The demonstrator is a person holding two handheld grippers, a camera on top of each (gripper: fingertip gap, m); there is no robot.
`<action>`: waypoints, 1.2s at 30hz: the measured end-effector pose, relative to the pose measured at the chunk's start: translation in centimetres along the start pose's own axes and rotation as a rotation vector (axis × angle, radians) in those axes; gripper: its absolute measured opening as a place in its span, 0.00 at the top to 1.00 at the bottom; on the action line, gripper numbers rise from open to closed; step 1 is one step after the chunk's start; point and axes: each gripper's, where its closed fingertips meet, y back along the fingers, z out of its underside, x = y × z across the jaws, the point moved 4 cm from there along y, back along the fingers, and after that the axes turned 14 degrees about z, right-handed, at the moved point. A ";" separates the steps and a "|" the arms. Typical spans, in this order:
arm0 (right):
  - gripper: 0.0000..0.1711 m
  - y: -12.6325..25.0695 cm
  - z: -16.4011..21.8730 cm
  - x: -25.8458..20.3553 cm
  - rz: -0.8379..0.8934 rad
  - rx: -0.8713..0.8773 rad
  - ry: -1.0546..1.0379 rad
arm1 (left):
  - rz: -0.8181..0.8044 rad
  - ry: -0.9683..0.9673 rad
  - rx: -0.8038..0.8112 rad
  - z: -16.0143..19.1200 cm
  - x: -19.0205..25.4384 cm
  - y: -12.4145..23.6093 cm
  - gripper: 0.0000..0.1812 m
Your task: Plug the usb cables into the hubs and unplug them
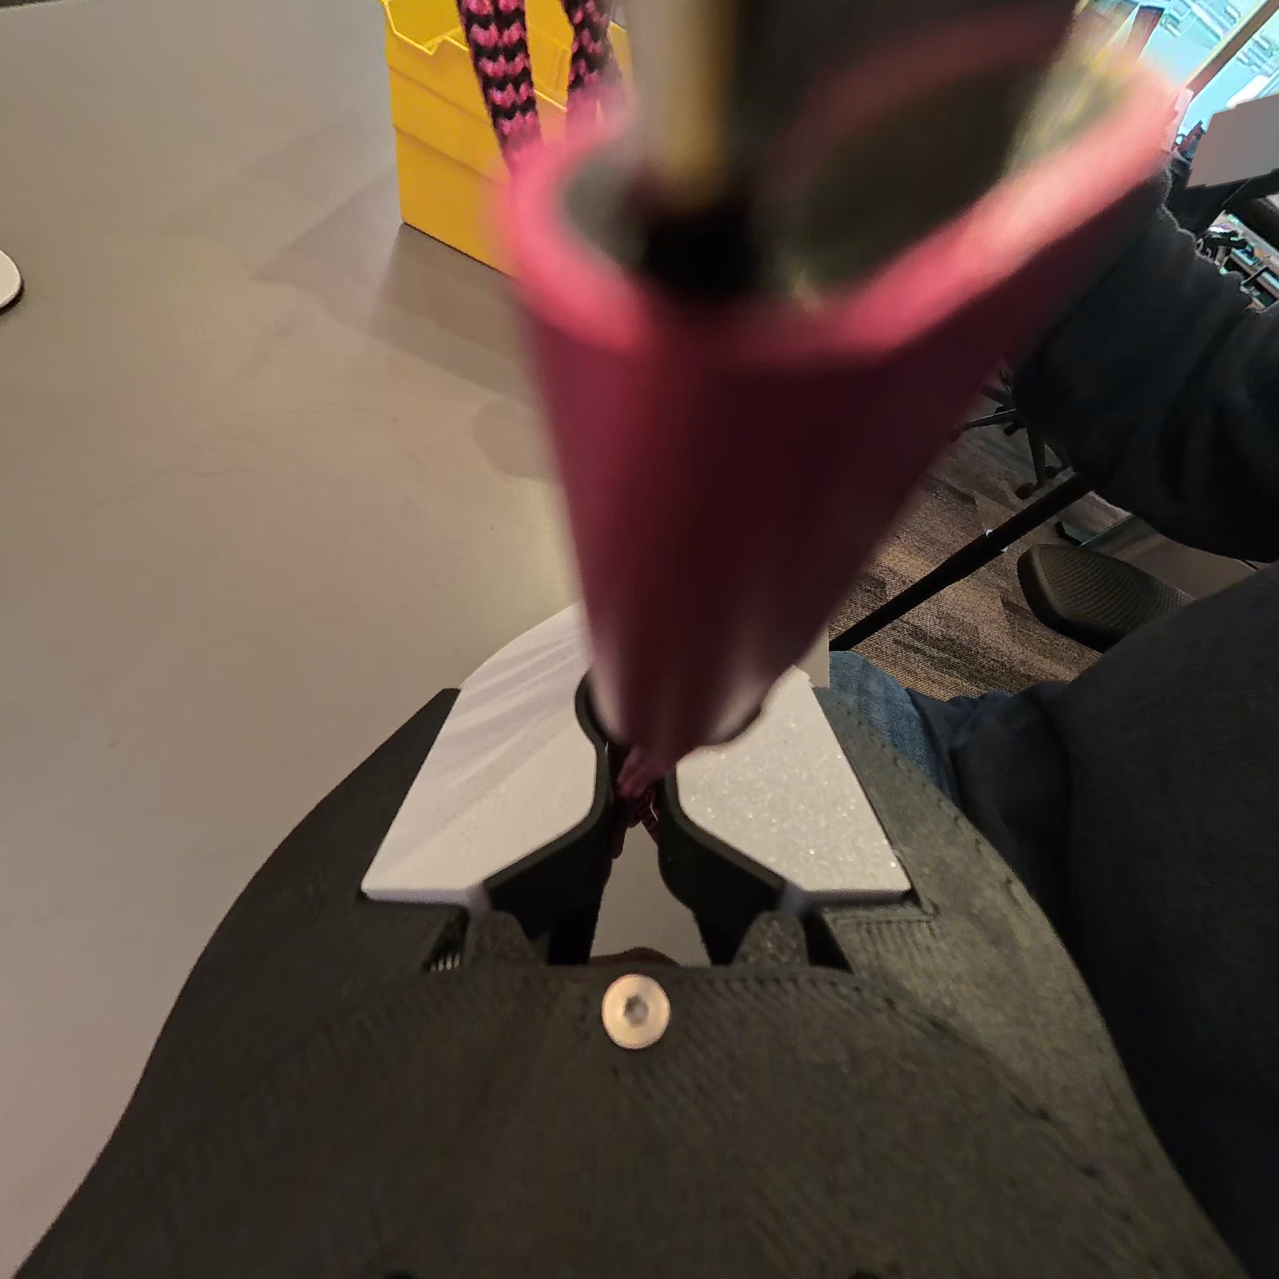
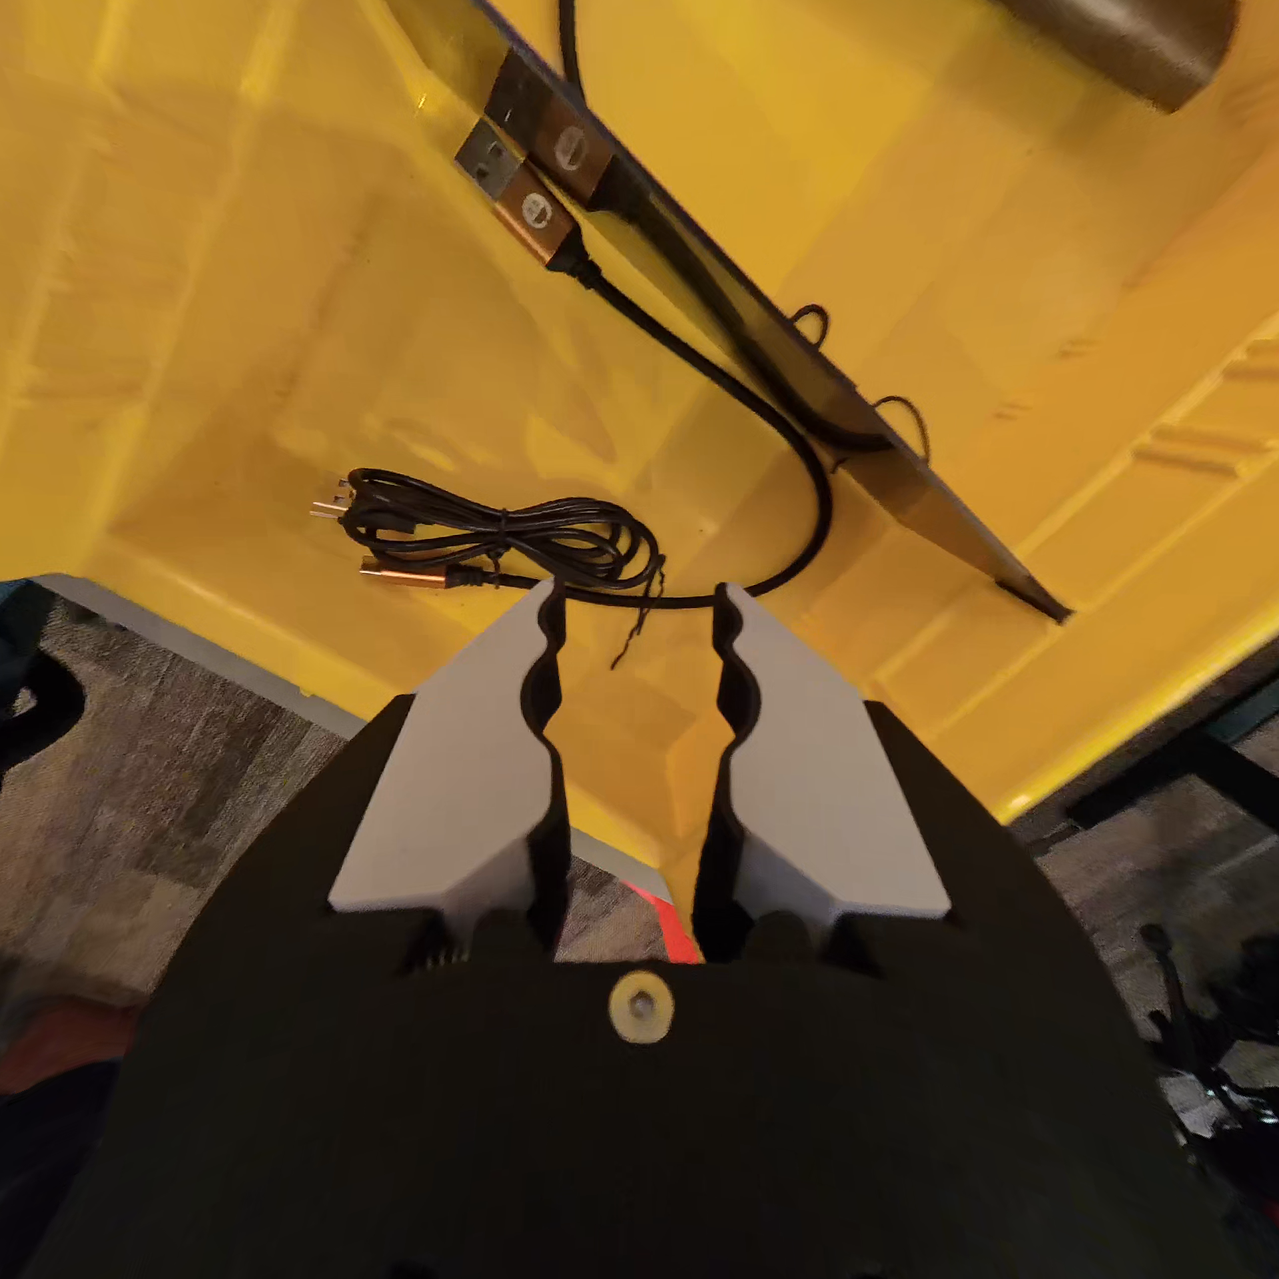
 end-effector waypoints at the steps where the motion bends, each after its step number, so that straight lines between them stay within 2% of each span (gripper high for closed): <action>1: 0.79 -0.3 0.2 -0.1 -0.012 -0.025 0.001 | 0.001 0.000 -0.001 0.0 0.0 0.0 0.95; 5: 1.00 -1.6 0.4 0.4 0.007 -0.087 -0.023 | -0.002 -0.001 -0.001 0.0 0.1 0.1 0.95; 10: 1.00 -1.9 0.8 0.6 0.004 -0.126 -0.029 | -0.004 0.000 -0.002 0.1 0.0 0.2 0.95; 17: 1.00 2.0 -0.8 2.0 0.094 0.002 -0.051 | -0.005 0.002 0.001 0.1 -0.1 0.2 0.95; 21: 1.00 4.1 -1.9 3.0 0.143 0.138 -0.109 | -0.008 0.001 0.006 0.0 0.0 0.2 0.95; 27: 1.00 6.6 -3.9 4.6 0.104 0.537 -0.366 | -0.014 -0.004 0.019 -0.2 0.1 0.5 0.95; 31: 1.00 7.2 -4.3 5.2 0.213 0.735 -0.396 | -0.014 -0.008 0.021 -0.3 0.2 0.4 0.95; 36: 1.00 10.9 -5.6 3.5 0.080 0.966 -0.427 | -0.012 -0.008 0.029 -0.5 0.3 0.3 0.95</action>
